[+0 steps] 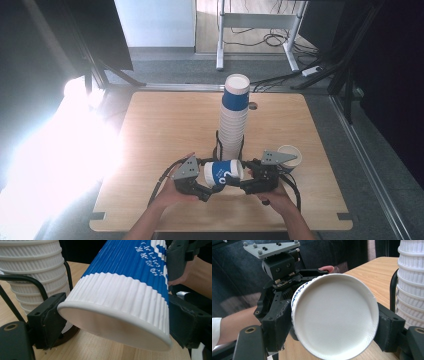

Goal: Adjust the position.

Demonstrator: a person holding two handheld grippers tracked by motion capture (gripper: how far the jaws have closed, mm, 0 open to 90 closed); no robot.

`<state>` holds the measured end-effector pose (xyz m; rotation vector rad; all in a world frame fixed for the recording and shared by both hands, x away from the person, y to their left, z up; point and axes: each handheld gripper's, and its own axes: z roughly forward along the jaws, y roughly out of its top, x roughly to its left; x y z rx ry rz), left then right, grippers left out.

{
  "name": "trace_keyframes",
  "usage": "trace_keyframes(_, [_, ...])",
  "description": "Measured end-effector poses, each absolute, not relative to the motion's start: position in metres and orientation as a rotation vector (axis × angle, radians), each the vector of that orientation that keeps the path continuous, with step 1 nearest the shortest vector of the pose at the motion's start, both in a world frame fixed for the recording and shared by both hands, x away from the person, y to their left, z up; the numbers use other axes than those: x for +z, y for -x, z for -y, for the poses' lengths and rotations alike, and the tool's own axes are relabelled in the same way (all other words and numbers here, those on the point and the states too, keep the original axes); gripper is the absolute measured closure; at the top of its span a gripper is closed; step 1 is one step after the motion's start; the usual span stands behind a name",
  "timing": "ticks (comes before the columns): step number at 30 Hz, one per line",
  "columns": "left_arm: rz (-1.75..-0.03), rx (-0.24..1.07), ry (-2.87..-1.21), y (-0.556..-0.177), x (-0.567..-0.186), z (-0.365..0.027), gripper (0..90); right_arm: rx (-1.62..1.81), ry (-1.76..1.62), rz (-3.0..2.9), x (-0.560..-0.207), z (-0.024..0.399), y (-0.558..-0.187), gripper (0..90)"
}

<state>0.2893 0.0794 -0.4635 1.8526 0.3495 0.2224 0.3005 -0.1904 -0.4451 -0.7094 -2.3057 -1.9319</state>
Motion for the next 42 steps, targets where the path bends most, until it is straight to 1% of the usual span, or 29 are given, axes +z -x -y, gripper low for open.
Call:
trace_keyframes(9, [-0.35,0.222,-1.852,-0.289,-0.463,-0.079,11.1,-1.934,0.709,2.308,-0.445,0.191,-0.3,25.3])
trace_keyframes(15, [-0.357,0.24,-1.867,-0.29,-0.46,-0.083,12.6,-1.953,0.744,2.317,-0.442,0.194,-0.3,22.4])
trace_keyframes(31, [-0.355,0.264,-1.905,-0.294,-0.456,-0.092,13.2,-1.979,0.748,2.315,-0.438,0.198,-0.299,21.3])
trace_keyframes(42, [-0.358,0.312,-1.998,-0.299,-0.452,-0.106,13.4,-1.997,0.748,2.351,-0.432,0.206,-0.298,21.4])
